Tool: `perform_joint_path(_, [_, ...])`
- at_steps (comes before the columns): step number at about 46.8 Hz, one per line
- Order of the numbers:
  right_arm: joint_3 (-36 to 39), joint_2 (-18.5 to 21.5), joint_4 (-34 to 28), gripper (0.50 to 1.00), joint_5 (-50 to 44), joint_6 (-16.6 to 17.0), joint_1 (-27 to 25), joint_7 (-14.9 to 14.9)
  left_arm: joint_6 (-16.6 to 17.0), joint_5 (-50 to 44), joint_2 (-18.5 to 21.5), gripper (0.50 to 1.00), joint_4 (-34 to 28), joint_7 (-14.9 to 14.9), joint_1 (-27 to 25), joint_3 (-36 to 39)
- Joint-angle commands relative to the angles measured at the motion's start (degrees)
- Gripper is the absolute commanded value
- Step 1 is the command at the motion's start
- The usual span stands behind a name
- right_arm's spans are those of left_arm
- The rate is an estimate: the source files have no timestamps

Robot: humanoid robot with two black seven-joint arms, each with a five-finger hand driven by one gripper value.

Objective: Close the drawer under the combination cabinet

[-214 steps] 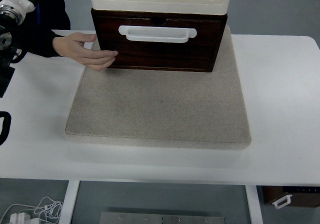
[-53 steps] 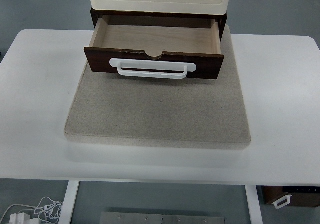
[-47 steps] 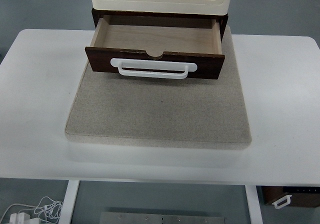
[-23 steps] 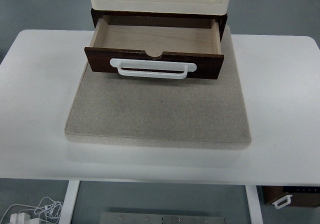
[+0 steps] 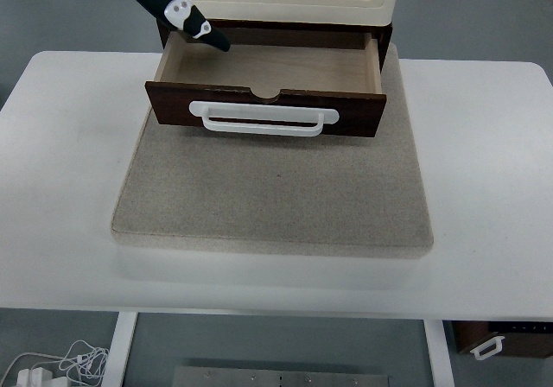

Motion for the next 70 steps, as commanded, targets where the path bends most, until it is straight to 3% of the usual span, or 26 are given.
perform_joint_path(1, [0.0,0.0,0.0,0.952,0.0,0.0,0.0,0.0,-0.2,0.0,0.0,1.000,-1.1,2.3,-0.8,1.2])
perform_joint_path(14, [0.0,0.0,0.0,0.952,0.0,0.0,0.0,0.0,-0.2,-0.1,0.0,1.000,-2.1,6.6,-1.9,4.2])
perform_joint_path(26, [0.0,0.0,0.0,0.952,0.0,0.0,0.0,0.0,-0.2,-0.9,-0.2,1.000,-2.4,7.9,-7.8,11.4])
perform_joint_path(38, [0.0,0.0,0.0,0.952,0.0,0.0,0.0,0.0,-0.2,-1.1,-1.8,1.000,-3.9,11.9,-9.8,14.4])
perform_joint_path(45, [0.0,0.0,0.0,0.952,0.0,0.0,0.0,0.0,-0.2,-3.9,-2.8,1.000,-3.9,15.5,-10.1,14.4])
perform_joint_path(51, [0.0,0.0,0.0,0.952,0.0,0.0,0.0,0.0,-0.2,-8.4,-3.4,1.000,-3.9,20.8,-10.5,14.3])
perform_joint_path(60, [0.0,0.0,0.0,0.952,0.0,0.0,0.0,0.0,-0.2,-13.2,-4.8,1.000,-3.9,23.4,-10.6,14.5])
perform_joint_path(70, [0.0,0.0,0.0,0.952,0.0,0.0,0.0,0.0,-0.2,-21.4,-6.0,1.000,-3.0,28.6,-12.0,21.3])
